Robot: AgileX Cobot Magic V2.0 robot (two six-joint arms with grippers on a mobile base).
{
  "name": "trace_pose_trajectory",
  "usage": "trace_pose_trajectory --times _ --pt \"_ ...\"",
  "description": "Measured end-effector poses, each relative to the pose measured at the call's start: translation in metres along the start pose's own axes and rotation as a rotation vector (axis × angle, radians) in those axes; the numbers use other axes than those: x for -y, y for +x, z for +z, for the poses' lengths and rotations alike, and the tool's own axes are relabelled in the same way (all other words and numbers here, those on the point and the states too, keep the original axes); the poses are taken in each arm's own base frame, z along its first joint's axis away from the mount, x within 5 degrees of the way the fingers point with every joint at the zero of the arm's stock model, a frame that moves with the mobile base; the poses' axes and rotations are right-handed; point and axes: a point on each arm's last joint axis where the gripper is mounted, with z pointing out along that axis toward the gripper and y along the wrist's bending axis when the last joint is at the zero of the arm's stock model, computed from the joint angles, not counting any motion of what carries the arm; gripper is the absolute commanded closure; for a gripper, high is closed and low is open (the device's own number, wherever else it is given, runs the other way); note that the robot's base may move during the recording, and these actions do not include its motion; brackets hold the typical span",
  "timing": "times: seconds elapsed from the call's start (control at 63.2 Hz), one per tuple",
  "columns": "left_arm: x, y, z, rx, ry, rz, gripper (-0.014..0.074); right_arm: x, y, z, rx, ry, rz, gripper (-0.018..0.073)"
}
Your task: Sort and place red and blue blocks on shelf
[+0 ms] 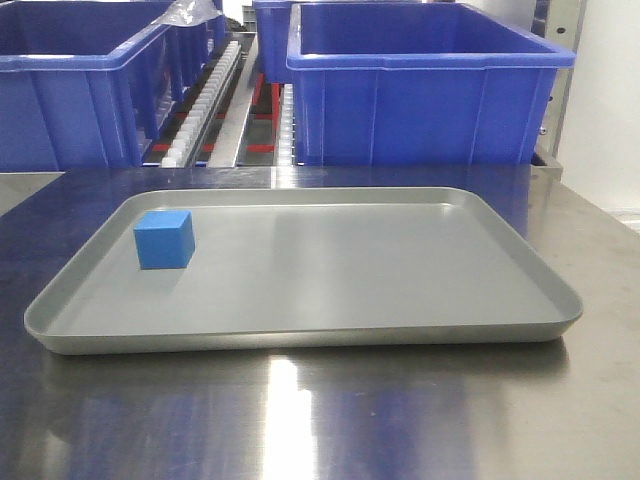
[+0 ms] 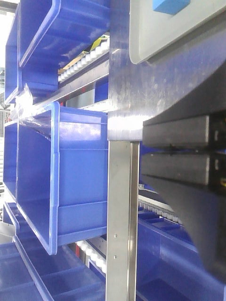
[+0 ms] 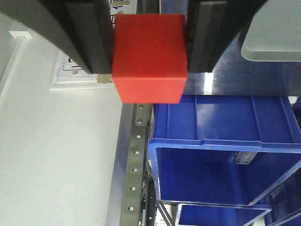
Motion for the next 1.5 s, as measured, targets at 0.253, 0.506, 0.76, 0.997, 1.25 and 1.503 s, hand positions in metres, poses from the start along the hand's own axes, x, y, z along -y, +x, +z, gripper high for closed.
trace_pose_trajectory --times 0.253,0.506,0.76,0.997,1.25,1.503 --pt "0.0 0.0 0.0 0.0 0.0 0.0 0.0473 0.0 0.0 0.0 -0.002 -0.001 -0.006 0.0503" --pt "0.0 0.0 0.0 0.0 0.0 0.0 0.0473 0.0 0.0 0.0 -0.004 0.0 -0.006 0.0503" --pt "0.0 0.0 0.0 0.0 0.0 0.0 0.0473 0.0 0.001 0.0 -0.006 0.0 -0.006 0.0503" --pt "0.0 0.0 0.0 0.0 0.0 0.0 0.0473 0.0 0.001 0.0 -0.006 0.0 -0.006 0.0503" --pt "0.002 -0.006 -0.002 -0.065 0.014 -0.081 0.0473 0.0 0.001 0.0 -0.008 0.0 -0.008 0.0503" --pt "0.012 -0.047 -0.006 -0.268 0.095 -0.232 0.0473 0.0 0.001 0.0 -0.008 0.0 -0.008 0.0503"
